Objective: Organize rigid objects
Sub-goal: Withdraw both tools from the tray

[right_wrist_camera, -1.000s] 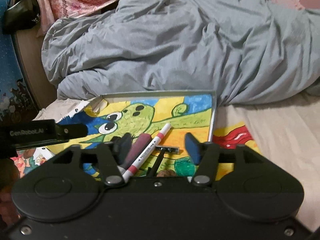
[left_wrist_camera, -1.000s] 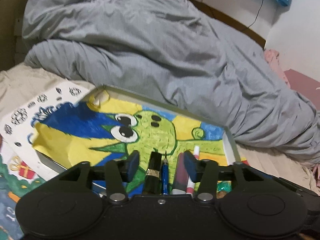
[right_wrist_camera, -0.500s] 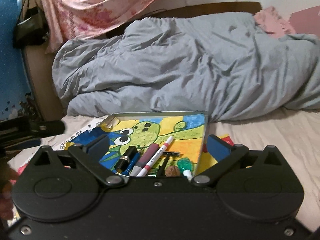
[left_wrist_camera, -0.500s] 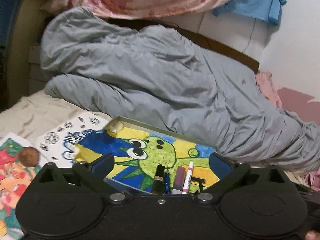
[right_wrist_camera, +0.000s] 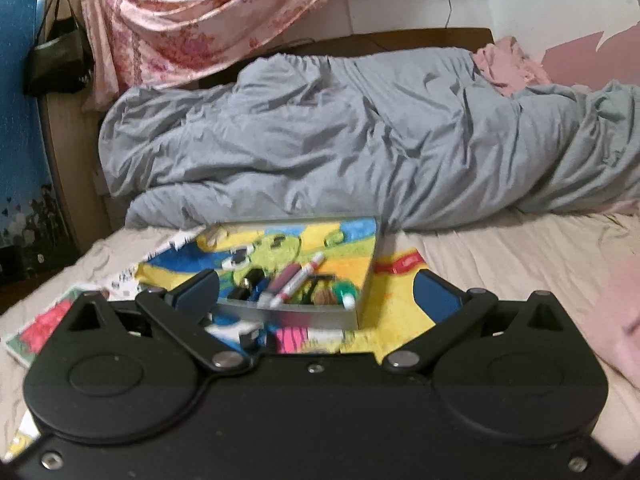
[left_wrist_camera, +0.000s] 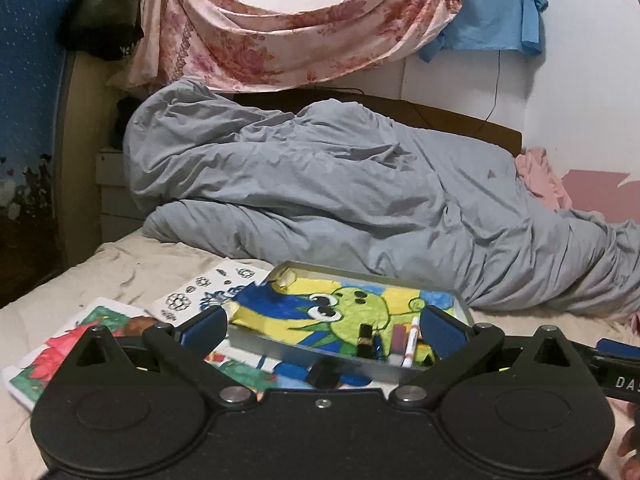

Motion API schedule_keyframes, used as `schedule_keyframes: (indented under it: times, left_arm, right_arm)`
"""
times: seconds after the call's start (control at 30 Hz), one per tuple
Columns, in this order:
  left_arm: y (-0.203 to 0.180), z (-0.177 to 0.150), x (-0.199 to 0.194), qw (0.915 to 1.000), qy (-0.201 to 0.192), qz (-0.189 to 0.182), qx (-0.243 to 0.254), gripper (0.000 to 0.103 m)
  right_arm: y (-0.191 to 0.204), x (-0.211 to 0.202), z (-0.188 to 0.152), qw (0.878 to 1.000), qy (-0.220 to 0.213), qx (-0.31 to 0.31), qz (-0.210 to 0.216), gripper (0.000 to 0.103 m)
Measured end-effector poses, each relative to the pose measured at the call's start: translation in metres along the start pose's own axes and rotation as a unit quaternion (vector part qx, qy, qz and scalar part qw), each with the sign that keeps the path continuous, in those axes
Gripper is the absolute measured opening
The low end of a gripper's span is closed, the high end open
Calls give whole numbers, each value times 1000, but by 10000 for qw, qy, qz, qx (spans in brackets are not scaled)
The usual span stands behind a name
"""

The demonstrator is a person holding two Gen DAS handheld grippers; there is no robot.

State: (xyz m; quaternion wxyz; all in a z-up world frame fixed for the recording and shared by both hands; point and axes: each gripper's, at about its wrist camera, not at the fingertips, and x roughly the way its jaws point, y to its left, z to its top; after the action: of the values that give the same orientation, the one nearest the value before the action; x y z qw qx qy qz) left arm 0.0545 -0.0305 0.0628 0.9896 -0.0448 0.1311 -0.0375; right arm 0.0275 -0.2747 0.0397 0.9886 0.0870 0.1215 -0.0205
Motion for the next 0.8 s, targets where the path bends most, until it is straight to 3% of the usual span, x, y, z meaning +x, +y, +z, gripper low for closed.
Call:
schedule_keyframes:
  times: [0.3,0.8]
  left_arm:
    - [20,-41,-31,9992,229,19,-320,102]
    - [11,-65,-33,9989,361,-4,288,102]
  right_arm:
    - [7,-42,-29,9994,295,-7,-178,103]
    - [42,-70,-60,9984,402,-383,-134,103]
